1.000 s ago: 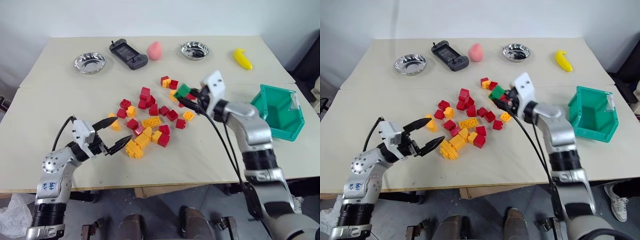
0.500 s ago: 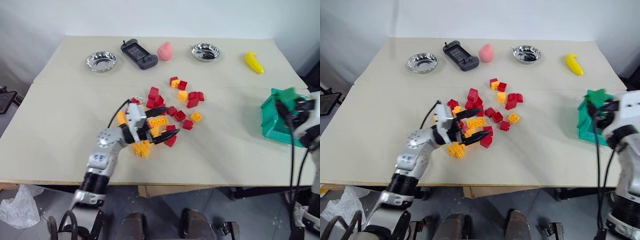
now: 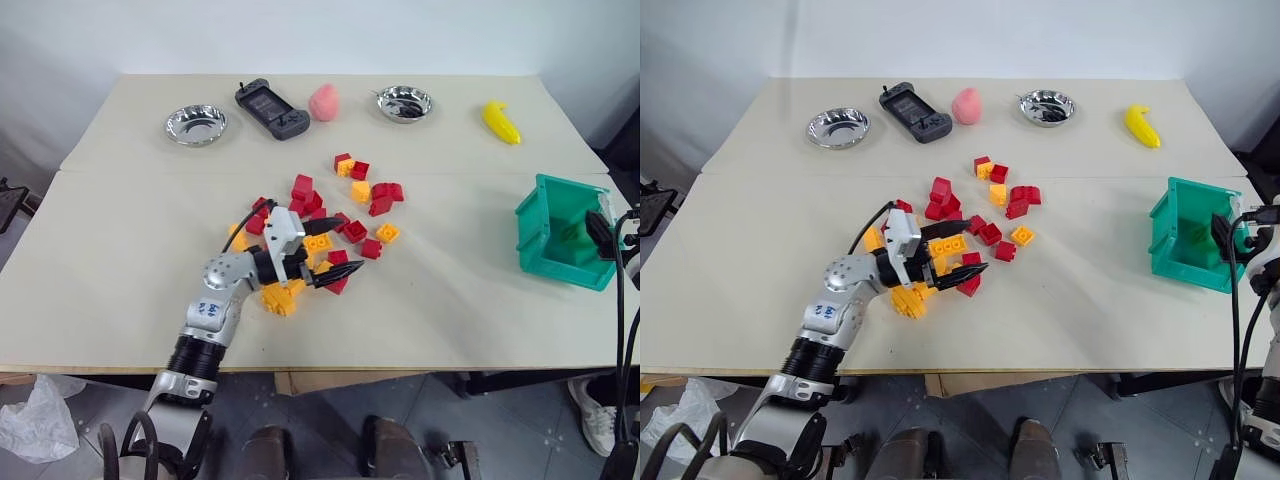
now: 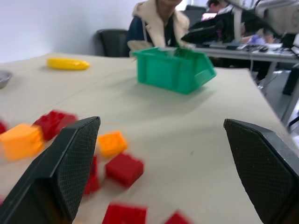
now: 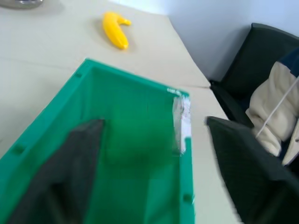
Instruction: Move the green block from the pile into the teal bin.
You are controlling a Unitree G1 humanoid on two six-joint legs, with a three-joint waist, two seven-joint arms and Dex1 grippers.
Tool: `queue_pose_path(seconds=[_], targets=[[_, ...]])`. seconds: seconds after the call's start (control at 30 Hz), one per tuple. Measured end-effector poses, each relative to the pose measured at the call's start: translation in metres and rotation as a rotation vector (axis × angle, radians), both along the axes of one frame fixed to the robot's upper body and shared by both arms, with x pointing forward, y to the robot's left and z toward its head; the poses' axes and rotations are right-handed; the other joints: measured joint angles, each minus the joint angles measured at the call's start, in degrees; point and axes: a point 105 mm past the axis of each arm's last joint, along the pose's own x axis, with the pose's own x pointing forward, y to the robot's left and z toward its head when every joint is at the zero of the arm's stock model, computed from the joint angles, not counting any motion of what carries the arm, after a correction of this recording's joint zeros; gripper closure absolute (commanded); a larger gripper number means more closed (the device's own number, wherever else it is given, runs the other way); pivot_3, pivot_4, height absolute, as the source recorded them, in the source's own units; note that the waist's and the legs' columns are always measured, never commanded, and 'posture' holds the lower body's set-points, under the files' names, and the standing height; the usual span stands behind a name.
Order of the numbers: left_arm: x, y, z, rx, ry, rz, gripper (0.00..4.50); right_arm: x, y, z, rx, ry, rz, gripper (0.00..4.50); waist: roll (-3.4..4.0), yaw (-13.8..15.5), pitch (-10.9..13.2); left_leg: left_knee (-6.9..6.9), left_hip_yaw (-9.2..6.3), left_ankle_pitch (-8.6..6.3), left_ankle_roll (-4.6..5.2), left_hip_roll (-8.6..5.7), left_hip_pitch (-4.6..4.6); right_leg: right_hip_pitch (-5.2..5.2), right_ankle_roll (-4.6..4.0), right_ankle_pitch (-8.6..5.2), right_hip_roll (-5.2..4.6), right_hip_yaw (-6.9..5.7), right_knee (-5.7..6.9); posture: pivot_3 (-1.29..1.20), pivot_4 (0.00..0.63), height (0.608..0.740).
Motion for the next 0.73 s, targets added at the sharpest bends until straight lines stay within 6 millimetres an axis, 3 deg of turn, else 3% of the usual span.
queue_pose_path(seconds=[0.13, 0.3, 0.43, 0.53, 0.63, 0.73], targets=[[0.002, 0.025, 0.000, 0.015, -0.025, 0.078, 0.00, 0.003, 0.018, 0.011, 0.003, -0.059, 0.155, 0.07, 0.00, 0.0, 0.0, 0.03, -0.01, 0.00, 0.00, 0.00, 0.01, 0.02, 0.00, 0.00, 0.00, 0.00, 0.01, 0.00, 0.150, 0.740], [0.002, 0.072, -0.001, 0.052, -0.054, 0.230, 0.00, 0.001, 0.080, 0.013, -0.108, -0.047, 0.511, 0.07, 0.00, -0.1, 0.0, -0.02, -0.04, 0.00, 0.00, 0.03, 0.03, 0.02, 0.00, 0.00, 0.01, -0.01, 0.01, 0.00, 0.150, 0.740], [-0.002, 0.102, -0.004, 0.104, -0.067, 0.311, 0.00, -0.020, 0.142, -0.009, -0.151, -0.018, 0.855, 0.07, -0.03, 0.2, 0.0, 0.02, -0.14, -0.01, 0.00, 0.02, 0.02, 0.11, 0.01, 0.00, 0.00, -0.11, -0.01, 0.00, 0.150, 0.740], [-0.009, 0.128, -0.013, 0.144, -0.047, 0.379, 0.00, -0.041, 0.176, -0.042, -0.115, 0.077, 1.060, 0.07, -0.04, 0.3, 0.0, 0.06, -0.15, -0.03, 0.02, 0.01, 0.02, 0.13, 0.01, 0.00, -0.01, -0.11, -0.02, 0.00, 0.150, 0.740], [-0.014, 0.140, -0.021, 0.163, -0.029, 0.413, 0.00, -0.046, 0.185, -0.055, -0.104, 0.097, 1.100, 0.07, -0.04, 0.3, 0.0, 0.15, -0.15, -0.03, 0.03, 0.01, 0.02, 0.14, 0.01, 0.01, -0.02, -0.10, 0.03, 0.00, 0.150, 0.740], [-0.025, 0.156, -0.035, 0.188, -0.002, 0.466, 0.00, -0.050, 0.180, -0.072, -0.103, 0.100, 1.076, 0.07, -0.05, 0.1, 0.0, 0.07, -0.15, -0.04, 0.02, 0.02, 0.06, 0.13, 0.01, 0.00, -0.02, -0.11, 0.02, 0.00, 0.150, 0.740]])
